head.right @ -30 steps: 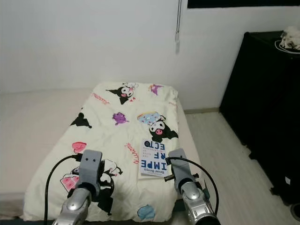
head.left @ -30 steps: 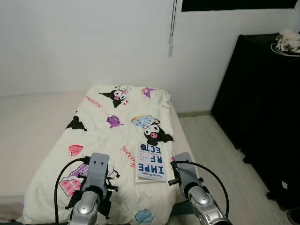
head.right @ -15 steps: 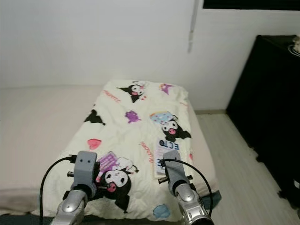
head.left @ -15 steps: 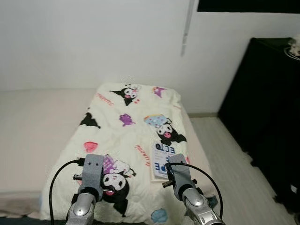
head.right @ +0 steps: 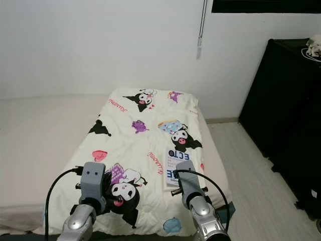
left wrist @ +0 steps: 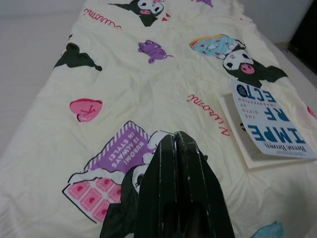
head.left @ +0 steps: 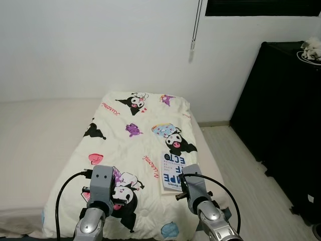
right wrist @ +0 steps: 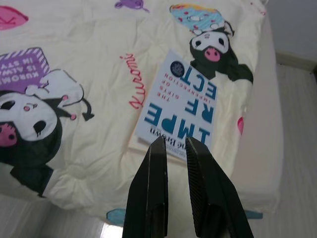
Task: Clean up the room
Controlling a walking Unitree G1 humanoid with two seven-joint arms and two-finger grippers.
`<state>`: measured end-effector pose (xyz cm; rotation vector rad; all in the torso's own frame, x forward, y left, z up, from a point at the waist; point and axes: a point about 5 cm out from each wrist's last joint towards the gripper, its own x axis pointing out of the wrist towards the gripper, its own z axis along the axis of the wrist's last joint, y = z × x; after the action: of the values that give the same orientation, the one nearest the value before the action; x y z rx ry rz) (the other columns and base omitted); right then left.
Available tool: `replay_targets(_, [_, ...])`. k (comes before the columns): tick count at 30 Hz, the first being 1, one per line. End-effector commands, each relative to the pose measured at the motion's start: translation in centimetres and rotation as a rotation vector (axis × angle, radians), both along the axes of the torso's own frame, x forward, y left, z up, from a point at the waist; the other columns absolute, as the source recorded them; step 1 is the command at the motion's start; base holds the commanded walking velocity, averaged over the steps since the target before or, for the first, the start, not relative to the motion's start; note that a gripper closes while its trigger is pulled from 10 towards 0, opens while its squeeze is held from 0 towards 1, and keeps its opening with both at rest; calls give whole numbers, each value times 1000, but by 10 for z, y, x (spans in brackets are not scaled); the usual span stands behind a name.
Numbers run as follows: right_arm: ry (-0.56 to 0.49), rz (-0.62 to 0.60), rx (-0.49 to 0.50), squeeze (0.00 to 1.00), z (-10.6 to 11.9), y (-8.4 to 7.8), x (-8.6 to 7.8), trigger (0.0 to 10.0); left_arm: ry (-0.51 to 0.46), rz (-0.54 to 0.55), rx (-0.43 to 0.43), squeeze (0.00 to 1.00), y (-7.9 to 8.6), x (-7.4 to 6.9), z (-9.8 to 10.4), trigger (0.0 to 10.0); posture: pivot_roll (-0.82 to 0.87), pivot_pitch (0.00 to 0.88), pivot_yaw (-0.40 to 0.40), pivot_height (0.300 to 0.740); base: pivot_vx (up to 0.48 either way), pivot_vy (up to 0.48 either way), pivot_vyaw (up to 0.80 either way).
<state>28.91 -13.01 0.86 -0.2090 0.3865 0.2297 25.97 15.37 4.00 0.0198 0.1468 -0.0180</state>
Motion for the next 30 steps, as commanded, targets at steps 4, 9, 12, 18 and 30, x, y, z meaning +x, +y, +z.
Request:
replay_targets(4, [1, 1, 4, 0, 0, 0, -1, 10000, -7, 4, -19, 0, 0, -1, 1, 10000, 29, 36, -24, 740, 389, 0, 0])
replay_targets(9, [2, 5, 5, 0, 0, 0, 0, 10000, -6, 7, -29, 0, -1, -2, 1, 10000, 28, 35, -27, 740, 394, 0, 0])
replay_targets(12, [3, 6, 5, 0, 0, 0, 0, 10000, -6, 7, -32, 0, 0, -2, 1, 10000, 27, 37, -28, 740, 396, 0, 0])
replay_targets(18, [8, 12, 2, 0, 0, 0, 0, 10000, 3, 27, -22, 0, 2, -3, 0, 10000, 28, 38, -30, 740, 224, 0, 0])
replay_targets(30, [12, 22, 4, 0, 0, 2, 0, 10000, 22, 50, -29, 0, 6, -4, -4, 10000, 29, 39, -31, 740, 0, 0, 0])
